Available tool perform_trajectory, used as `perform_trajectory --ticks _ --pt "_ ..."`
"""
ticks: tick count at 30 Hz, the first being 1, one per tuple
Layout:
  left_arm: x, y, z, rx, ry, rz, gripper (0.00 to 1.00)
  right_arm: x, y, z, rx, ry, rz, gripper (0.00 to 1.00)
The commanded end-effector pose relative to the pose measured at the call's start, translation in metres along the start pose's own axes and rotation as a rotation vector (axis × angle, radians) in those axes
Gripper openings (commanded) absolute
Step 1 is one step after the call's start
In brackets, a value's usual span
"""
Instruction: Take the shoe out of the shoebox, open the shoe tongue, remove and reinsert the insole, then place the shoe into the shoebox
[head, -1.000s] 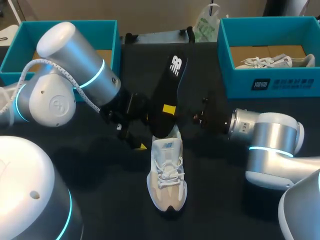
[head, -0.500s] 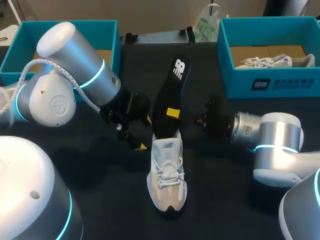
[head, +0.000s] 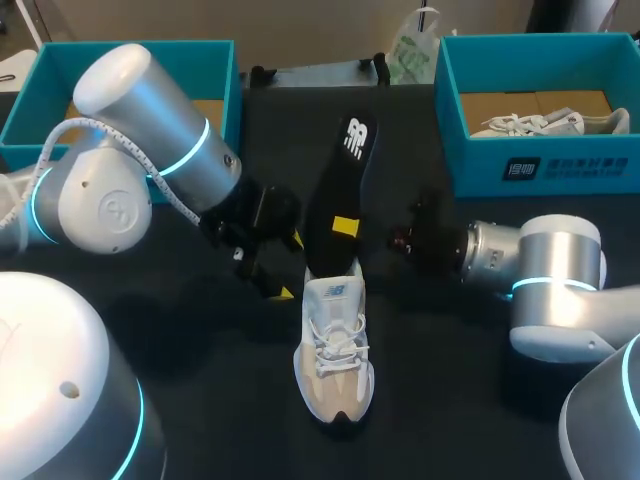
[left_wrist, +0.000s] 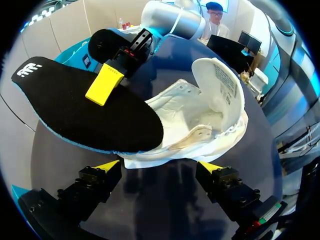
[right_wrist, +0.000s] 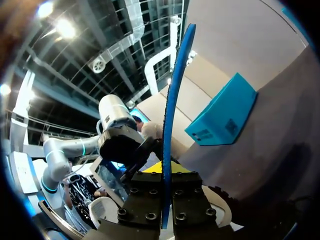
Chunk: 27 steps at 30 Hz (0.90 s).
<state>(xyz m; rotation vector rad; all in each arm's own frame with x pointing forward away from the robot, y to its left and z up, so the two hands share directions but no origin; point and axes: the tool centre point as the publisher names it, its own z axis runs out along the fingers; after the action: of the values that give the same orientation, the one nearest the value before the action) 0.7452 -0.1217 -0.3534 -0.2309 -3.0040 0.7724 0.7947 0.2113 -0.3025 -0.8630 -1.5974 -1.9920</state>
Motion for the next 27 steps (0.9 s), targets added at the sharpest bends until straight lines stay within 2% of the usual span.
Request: perform_trajectory --ticks 1,21,27 --pt "-0.0002 0.0002 0.0008 -0.001 0.0 0.0 1.0 0.0039 -0.0004 0.006 0.014 -0.013 -0.029 0.0" --pt "-0.0002 0.0002 0.0008 -0.001 0.0 0.0 1.0 0.0035 -0.0074 0.0034 0.087 0.011 -0.116 0.0" --pt "-0.0002 0.0002 0.0008 -0.001 0.0 0.0 1.0 0.0021 -0.0099 0.0017 0.082 0.029 -0.139 0.0"
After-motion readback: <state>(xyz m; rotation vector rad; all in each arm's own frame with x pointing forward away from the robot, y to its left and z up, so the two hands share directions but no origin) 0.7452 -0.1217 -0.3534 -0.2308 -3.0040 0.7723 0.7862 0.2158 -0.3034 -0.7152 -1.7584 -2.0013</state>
